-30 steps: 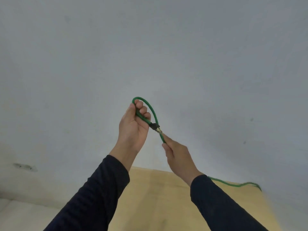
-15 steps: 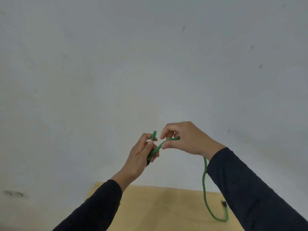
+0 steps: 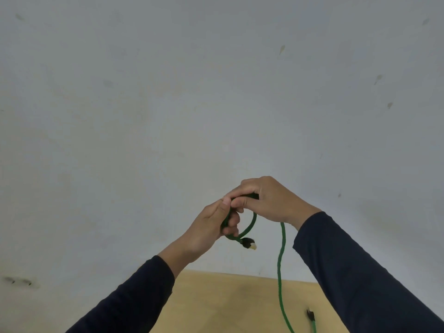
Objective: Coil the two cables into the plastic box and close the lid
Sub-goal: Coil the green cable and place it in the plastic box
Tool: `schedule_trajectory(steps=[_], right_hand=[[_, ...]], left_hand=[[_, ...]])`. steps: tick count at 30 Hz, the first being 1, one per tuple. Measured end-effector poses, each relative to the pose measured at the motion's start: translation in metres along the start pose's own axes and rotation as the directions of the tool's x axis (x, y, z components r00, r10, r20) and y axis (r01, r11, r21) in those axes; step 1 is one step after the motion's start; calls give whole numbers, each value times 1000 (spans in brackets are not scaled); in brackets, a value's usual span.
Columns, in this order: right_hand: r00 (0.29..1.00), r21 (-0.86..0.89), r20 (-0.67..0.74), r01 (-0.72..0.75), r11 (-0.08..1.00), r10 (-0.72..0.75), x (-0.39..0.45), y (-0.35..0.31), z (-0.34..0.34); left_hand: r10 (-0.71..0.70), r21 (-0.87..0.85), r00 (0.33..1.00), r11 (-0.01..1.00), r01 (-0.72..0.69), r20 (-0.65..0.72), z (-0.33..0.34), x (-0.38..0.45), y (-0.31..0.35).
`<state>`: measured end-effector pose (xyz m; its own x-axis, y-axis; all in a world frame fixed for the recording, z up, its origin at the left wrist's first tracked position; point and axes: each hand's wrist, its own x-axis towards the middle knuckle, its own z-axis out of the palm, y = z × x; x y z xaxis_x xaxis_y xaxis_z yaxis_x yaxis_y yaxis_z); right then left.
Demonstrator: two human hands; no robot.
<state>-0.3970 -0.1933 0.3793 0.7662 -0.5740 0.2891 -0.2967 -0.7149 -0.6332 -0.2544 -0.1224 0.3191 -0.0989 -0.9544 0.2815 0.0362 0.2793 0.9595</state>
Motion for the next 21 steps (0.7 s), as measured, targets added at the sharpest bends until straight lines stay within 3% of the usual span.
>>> schedule_trajectory(steps=[4,6,9,12,14,18,21], right_hand=[[998,85,-58,-34,996,39,-1,7,2],[993,165,-90,-56,985,71,-5,14,5],[992,139,-97,-68,988,82,-6,18,4],[999,39,3,-54,998,54,-2,12,-1],[997,75,-12,-71,995,72,0,13,-3],[953,496,-207,-92,863,221,-7,34,2],[904,365,-279,-212,907,324,-15,46,24]], left_hand=[[59,-131,975,987,-88,-213,1,3,-4],[50,-212,966,972,-106,-253,1,3,-7],[-18,-317,991,948,-25,-132,-1,3,-7],[-81,-347,996,934,89,37,-5,4,4],[-68,-429,997,900,77,36,-4,6,12],[3,-736,992,670,-96,-126,-6,15,28],[45,-803,961,539,-253,-273,-18,25,40]])
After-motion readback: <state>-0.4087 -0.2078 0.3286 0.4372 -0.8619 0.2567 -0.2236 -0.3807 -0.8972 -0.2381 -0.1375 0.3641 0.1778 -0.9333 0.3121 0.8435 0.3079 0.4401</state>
